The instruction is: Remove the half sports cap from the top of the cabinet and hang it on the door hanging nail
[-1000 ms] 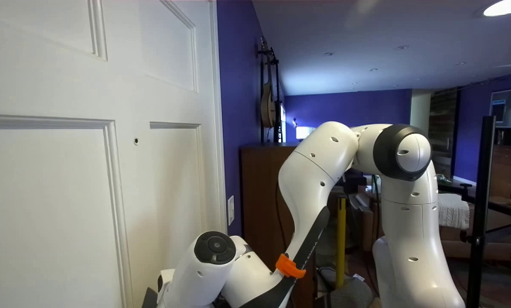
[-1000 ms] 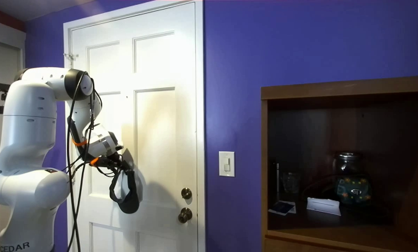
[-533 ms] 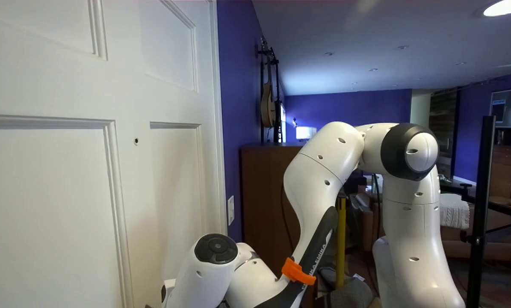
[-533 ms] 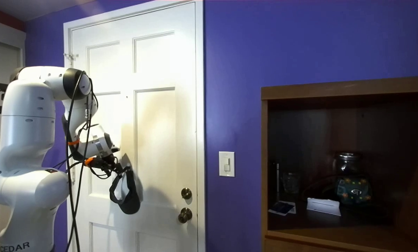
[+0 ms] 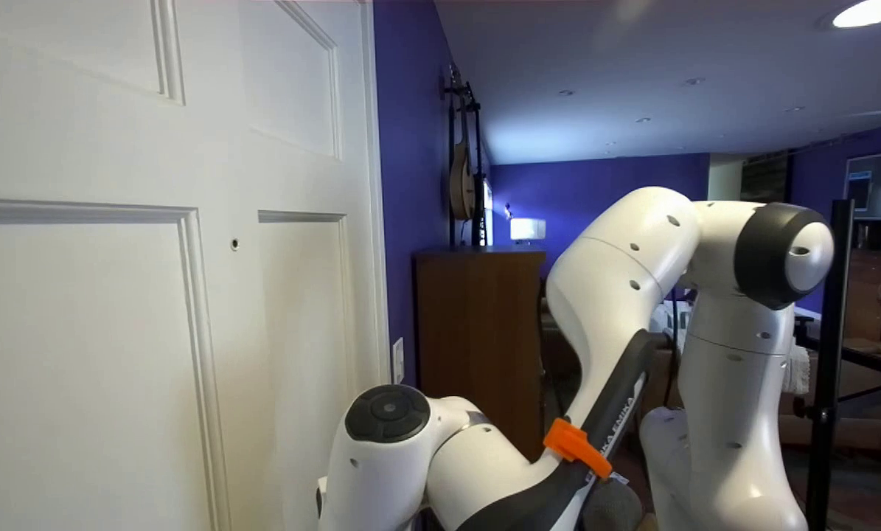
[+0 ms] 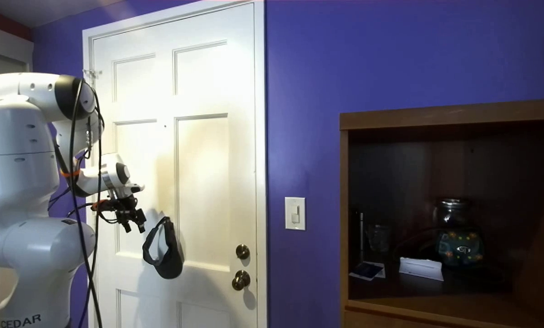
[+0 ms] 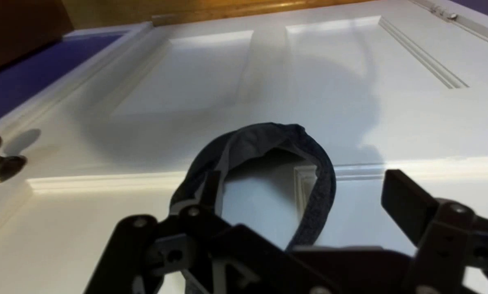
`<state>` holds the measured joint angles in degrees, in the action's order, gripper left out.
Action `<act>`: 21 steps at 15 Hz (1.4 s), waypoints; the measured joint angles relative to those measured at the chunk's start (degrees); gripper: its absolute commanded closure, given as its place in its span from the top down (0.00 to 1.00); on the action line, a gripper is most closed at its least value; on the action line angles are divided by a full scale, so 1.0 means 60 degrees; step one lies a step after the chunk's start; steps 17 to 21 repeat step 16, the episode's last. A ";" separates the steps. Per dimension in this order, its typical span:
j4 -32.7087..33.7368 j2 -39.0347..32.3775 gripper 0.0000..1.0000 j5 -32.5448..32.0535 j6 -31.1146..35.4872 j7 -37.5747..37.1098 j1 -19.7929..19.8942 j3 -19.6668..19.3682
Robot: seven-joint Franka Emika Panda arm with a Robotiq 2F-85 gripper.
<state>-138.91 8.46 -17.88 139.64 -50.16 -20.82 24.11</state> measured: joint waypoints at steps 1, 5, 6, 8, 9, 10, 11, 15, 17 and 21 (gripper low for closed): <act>-0.0034 0.0337 1.00 0.0219 -0.0614 0.0005 -0.0081 0.0067; -0.0057 0.1683 1.00 0.1012 -0.2950 0.0005 -0.0307 0.0336; -0.0056 0.1975 1.00 0.1205 -0.3369 -0.0004 -0.0320 0.0385; -0.0054 0.2487 1.00 0.1694 -0.4139 -0.0159 -0.0320 0.0438; -0.0053 0.2700 1.00 0.1895 -0.4503 -0.0300 -0.0320 0.0458; -0.0053 0.2878 1.00 0.2055 -0.4815 -0.0446 -0.0320 0.0476; -0.0053 0.3030 1.00 0.2178 -0.5107 -0.0608 -0.0320 0.0497; -0.0052 0.3404 1.00 0.2387 -0.5817 -0.1026 -0.0320 0.0580; -0.0052 0.3427 1.00 0.2398 -0.5836 -0.1047 -0.0320 0.0586; -0.0052 0.3427 1.00 0.2398 -0.5836 -0.1047 -0.0320 0.0586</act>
